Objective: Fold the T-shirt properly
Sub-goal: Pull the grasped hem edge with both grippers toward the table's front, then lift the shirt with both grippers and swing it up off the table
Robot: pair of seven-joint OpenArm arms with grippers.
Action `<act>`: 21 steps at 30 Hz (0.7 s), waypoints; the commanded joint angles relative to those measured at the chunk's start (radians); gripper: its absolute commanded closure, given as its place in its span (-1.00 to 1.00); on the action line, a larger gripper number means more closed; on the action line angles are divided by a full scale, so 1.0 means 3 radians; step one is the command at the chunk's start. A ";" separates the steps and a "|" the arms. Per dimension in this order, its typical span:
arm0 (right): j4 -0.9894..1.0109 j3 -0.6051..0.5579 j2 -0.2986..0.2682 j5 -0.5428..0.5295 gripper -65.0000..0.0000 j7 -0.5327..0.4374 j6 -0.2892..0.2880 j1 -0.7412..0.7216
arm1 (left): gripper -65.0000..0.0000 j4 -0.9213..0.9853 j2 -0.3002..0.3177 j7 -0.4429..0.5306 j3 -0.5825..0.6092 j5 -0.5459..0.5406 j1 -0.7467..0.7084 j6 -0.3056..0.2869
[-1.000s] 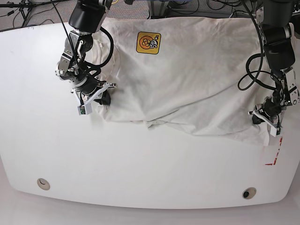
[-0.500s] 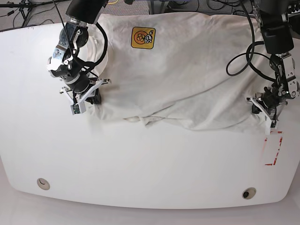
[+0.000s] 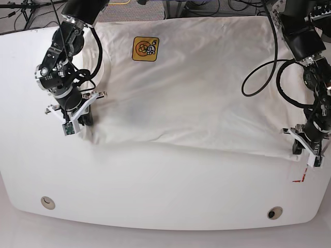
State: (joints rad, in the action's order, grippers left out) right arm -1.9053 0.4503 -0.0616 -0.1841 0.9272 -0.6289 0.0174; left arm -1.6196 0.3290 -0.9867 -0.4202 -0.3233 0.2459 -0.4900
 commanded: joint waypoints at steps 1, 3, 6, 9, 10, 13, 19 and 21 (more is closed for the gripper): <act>-0.0132 -0.0005 -0.0073 -0.0028 1.00 -0.0009 -0.0003 -0.0163 | 1.00 -0.0312 0.0046 -0.0048 -0.0080 -0.0065 0.0206 0.0015; -0.0142 -0.0005 -0.0130 -0.0044 1.00 0.0042 -0.0003 -0.0224 | 1.00 -0.0465 0.0046 -0.0161 -0.0141 -0.0065 0.0262 0.0015; -0.0147 -0.0005 -0.0211 -0.0049 1.00 0.0073 -0.0008 -0.0357 | 1.00 -0.0670 0.0041 -0.0258 -0.0223 -0.0065 0.0349 0.0015; -0.0137 -0.0005 -0.0298 -0.0028 1.00 0.0073 -0.0008 -0.0516 | 1.00 -0.0803 0.0041 -0.0335 -0.0244 -0.0065 0.0446 0.0015; -0.0132 -0.0005 -0.0334 -0.0028 1.00 0.0073 -0.0008 -0.0572 | 1.00 -0.0828 0.0041 -0.0365 -0.0254 -0.0065 0.0497 0.0015; -0.0127 -0.0010 -0.0421 -0.0033 1.00 0.0073 -0.0008 -0.0746 | 1.00 -0.0849 0.0041 -0.0432 -0.0254 -0.0065 0.0656 0.0015; -0.0029 -0.0020 -0.0564 -0.0059 1.00 0.0129 -0.0014 -0.1191 | 1.00 -0.0849 0.0046 -0.0447 -0.0325 -0.0065 0.0978 0.0015; 0.0022 -0.0020 -0.0616 -0.0059 1.00 0.0211 -0.0014 -0.1385 | 1.00 -0.0849 0.0046 -0.0447 -0.0336 -0.0055 0.1111 0.0015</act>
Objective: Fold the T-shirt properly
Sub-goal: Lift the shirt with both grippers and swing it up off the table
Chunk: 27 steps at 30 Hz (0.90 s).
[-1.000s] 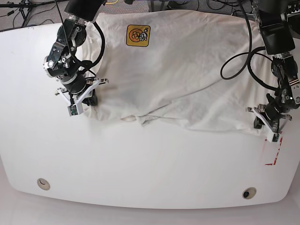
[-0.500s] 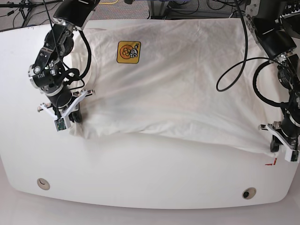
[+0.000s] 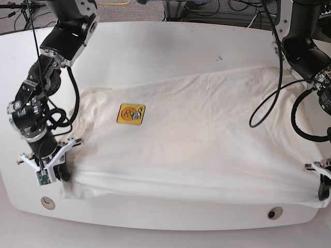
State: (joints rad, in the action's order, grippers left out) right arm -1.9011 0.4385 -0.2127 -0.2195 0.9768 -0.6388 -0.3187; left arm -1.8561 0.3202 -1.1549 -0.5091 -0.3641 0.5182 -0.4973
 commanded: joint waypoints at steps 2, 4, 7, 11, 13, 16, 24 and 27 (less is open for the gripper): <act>0.0074 0.0014 -0.0158 0.0054 1.00 0.0127 0.0014 -0.0505 | 1.00 -0.0060 0.0086 0.0114 -0.0050 0.0086 0.0352 0.0039; 0.0166 -0.0068 -0.0204 0.0069 1.00 0.0168 -0.0057 -0.0730 | 1.00 -0.0060 0.0096 0.0114 -0.0050 0.0086 0.0505 0.0039; 0.0330 -0.0298 -0.0352 0.0095 1.00 0.0179 -0.0119 -0.1088 | 1.00 -0.0060 0.0106 0.0108 -0.0034 0.0091 0.0797 0.0044; 0.0499 -0.0492 -0.0485 0.0095 1.00 0.0179 -0.0134 -0.1451 | 1.00 -0.0040 0.0193 -0.0009 -0.0024 0.0096 0.1155 0.0044; 0.0586 -0.0590 -0.0536 0.0095 1.00 0.0179 -0.0139 -0.1656 | 1.00 -0.0030 0.0234 -0.0065 0.0027 0.0096 0.1375 0.0044; 0.0724 -0.0769 -0.0639 0.0090 1.00 0.0179 -0.0144 -0.1973 | 1.00 -0.0004 0.0239 -0.0091 0.0114 0.0132 0.1625 0.0044; 0.1118 -0.1178 -0.0792 0.0059 1.00 0.0179 -0.0149 -0.2771 | 1.00 0.0124 0.0234 -0.0091 0.0201 0.0239 0.1947 0.0029; 0.1174 -0.1285 -0.0833 0.0059 1.00 0.0179 -0.0198 -0.2929 | 1.00 0.0124 0.0224 -0.0091 0.0201 0.0239 0.1937 0.0029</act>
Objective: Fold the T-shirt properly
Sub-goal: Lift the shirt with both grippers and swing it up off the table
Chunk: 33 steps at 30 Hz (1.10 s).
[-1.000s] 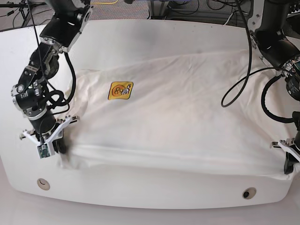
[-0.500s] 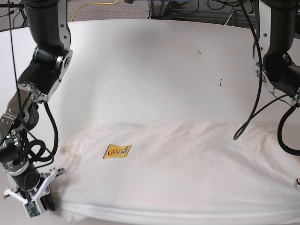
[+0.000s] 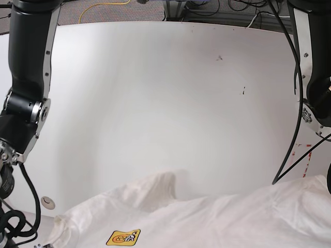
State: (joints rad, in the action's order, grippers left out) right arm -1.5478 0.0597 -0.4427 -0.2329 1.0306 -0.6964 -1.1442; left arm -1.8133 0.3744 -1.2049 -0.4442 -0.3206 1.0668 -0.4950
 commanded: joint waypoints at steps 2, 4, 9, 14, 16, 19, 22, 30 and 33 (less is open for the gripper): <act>-0.0014 -0.0058 -0.0082 0.0104 1.00 -0.0001 -0.0006 -0.0193 | 1.00 -0.0034 0.0038 0.0070 0.0015 0.0094 0.0063 0.0021; -0.0024 -0.0058 -0.0082 0.0104 1.00 0.0009 -0.0006 -0.0188 | 1.00 -0.0034 0.0038 0.0070 0.0021 0.0089 -0.0076 0.0021; -0.0198 0.0059 -0.0169 0.0104 1.00 0.0137 -0.0006 0.0088 | 1.00 -0.0126 0.0028 0.0081 0.0010 0.0059 -0.0418 0.0016; -0.0576 0.0300 -0.0174 0.0104 1.00 0.0168 -0.0006 0.0676 | 1.00 -0.0182 0.0028 0.0116 0.0000 -0.0095 -0.0858 0.0016; -0.0720 0.0428 -0.0169 0.0104 1.00 0.0168 -0.0006 0.0988 | 1.00 -0.0203 0.0028 0.0163 -0.0046 -0.0182 -0.1068 0.0016; -0.0940 0.0632 -0.0092 0.0104 1.00 0.0163 -0.0006 0.1459 | 1.00 -0.0239 0.0028 0.0234 -0.0138 -0.0335 -0.1380 0.0016; -0.1113 0.0883 0.0031 0.0104 1.00 0.0153 -0.0006 0.1935 | 1.00 -0.0244 0.0028 0.0285 -0.0230 -0.0494 -0.1707 0.0031; -0.1267 0.1287 0.0338 0.0109 1.00 -0.0113 -0.0006 0.2942 | 1.00 -0.0244 0.0028 0.0301 -0.0389 -0.0795 -0.2479 0.0021; -0.1272 0.1415 0.0404 0.0109 1.00 -0.0241 -0.0006 0.3234 | 1.00 -0.0249 0.0028 0.0301 -0.0450 -0.0934 -0.2740 0.0021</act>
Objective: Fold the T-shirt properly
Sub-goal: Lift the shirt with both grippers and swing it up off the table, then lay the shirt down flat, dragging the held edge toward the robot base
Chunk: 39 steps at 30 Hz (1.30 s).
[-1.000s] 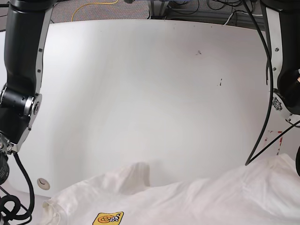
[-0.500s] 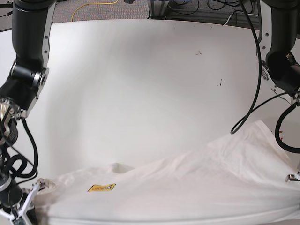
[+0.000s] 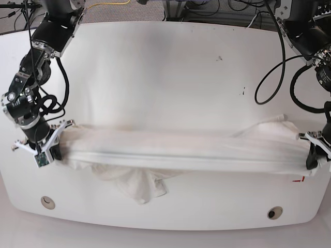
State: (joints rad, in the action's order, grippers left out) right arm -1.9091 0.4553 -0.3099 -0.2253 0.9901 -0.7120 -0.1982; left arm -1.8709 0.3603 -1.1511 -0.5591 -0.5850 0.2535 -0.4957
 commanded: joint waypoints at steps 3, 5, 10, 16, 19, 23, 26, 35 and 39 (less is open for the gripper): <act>-0.0068 0.0203 0.0049 0.0083 1.00 -0.0173 0.0046 0.0341 | 1.00 -0.0057 0.0075 0.0121 -0.0149 -0.0165 -0.0321 0.0029; -0.0068 0.0249 0.0084 0.0083 1.00 -0.0183 0.0046 0.0464 | 1.00 -0.0057 0.0075 0.0121 -0.0190 -0.0196 -0.0464 0.0023; -0.0068 0.0336 0.0166 0.0083 1.00 -0.0188 0.0046 0.0714 | 1.00 -0.0057 0.0075 0.0116 -0.0236 -0.0252 -0.0858 0.0018; -0.0068 0.0403 0.0228 0.0083 1.00 -0.0188 0.0046 0.0955 | 1.00 -0.0057 0.0075 0.0116 -0.0338 -0.0380 -0.1303 0.0018; -0.0073 0.0403 0.0294 0.0083 1.00 -0.0188 0.0046 0.1077 | 1.00 -0.0057 0.0075 0.0116 -0.0379 -0.0400 -0.1477 0.0018; -0.0073 0.0403 0.0330 0.0083 1.00 -0.0188 0.0046 0.1231 | 1.00 -0.0057 0.0080 0.0116 -0.0405 -0.0400 -0.1671 0.0018; -0.0073 0.0403 0.0361 0.0083 1.00 -0.0188 0.0046 0.1333 | 1.00 -0.0057 0.0080 0.0116 -0.0446 -0.0385 -0.1814 0.0018; -0.0047 0.0388 0.0376 0.0094 1.00 -0.0188 0.0046 0.1563 | 1.00 -0.0026 0.0085 0.0111 -0.0466 -0.0375 -0.2141 0.0018; -0.0047 0.0382 0.0432 0.0119 1.00 -0.0188 0.0046 0.1620 | 1.00 -0.0026 0.0085 0.0111 -0.0456 -0.0369 -0.2264 0.0018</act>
State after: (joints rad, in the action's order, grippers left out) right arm -1.9091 0.5617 -0.1741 -0.2146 0.9432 -0.7109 0.2859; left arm -1.8671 0.3614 -1.1336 -0.6853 -0.7151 -0.4145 -0.4976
